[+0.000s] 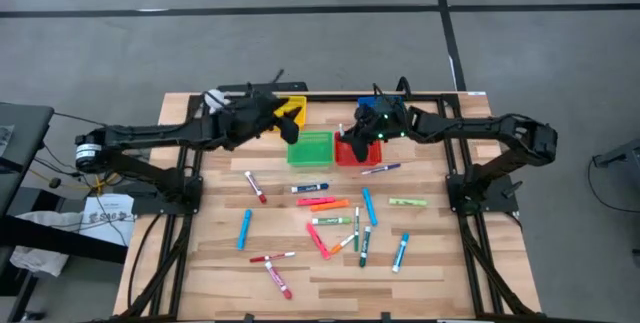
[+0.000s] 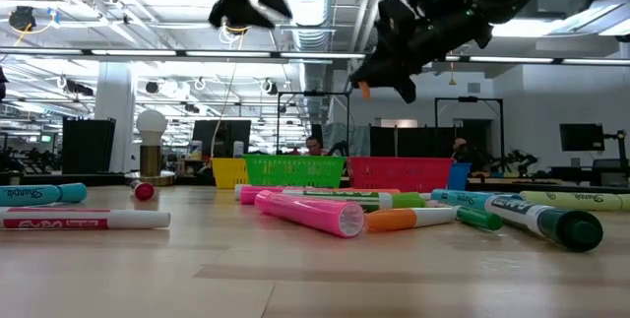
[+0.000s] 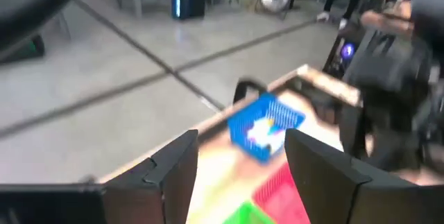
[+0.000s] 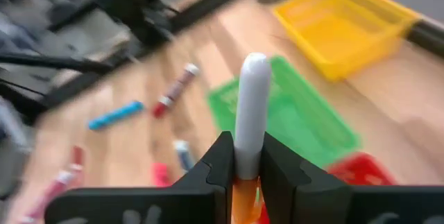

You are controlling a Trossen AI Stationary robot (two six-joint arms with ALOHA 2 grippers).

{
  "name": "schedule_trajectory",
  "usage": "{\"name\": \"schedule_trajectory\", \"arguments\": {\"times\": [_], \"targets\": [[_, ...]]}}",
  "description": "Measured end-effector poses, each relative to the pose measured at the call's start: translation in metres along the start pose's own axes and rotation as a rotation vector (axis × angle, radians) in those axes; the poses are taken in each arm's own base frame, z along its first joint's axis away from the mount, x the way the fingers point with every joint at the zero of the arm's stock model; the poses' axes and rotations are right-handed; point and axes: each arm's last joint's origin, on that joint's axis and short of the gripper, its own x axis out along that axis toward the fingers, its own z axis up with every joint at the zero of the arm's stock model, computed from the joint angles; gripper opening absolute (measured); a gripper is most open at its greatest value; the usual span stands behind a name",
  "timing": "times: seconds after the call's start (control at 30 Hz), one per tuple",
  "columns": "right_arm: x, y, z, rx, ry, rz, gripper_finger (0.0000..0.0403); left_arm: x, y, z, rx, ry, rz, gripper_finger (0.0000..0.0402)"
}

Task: Pick & Place Markers
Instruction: Put the orange highlighter into the blue bin

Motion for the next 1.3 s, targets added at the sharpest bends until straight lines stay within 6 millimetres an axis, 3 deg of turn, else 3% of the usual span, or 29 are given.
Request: {"name": "schedule_trajectory", "arguments": {"times": [0.17,0.33,0.57,0.77,0.97,1.17,1.3], "targets": [[-0.013,-0.011,0.014,-0.091,0.155,-0.183,0.0038,-0.001,0.004,-0.045,-0.058,0.047,-0.024,0.0209],[-0.033,-0.024,0.033,-0.202,0.269,-0.343,0.0035,-0.008,0.006,-0.074,-0.104,-0.013,-0.075,0.0202],[-0.063,-0.051,0.051,-0.308,0.4,-0.512,0.0042,-0.019,0.016,-0.099,-0.146,-0.07,-0.107,0.0187],[-0.081,-0.074,0.053,-0.354,0.479,-0.573,0.0037,-0.032,0.029,-0.112,-0.16,-0.08,-0.106,0.0176],[-0.075,-0.096,0.04,-0.365,0.626,-0.558,0.0046,-0.041,0.04,-0.124,-0.159,-0.073,-0.116,0.017],[-0.051,-0.117,0.025,-0.376,0.752,-0.51,0.0042,-0.045,0.05,-0.126,-0.183,-0.086,-0.114,0.0165],[-0.031,-0.129,0.027,-0.386,0.79,-0.486,0.0045,-0.045,0.055,-0.123,-0.195,-0.107,-0.095,0.0163]]}}
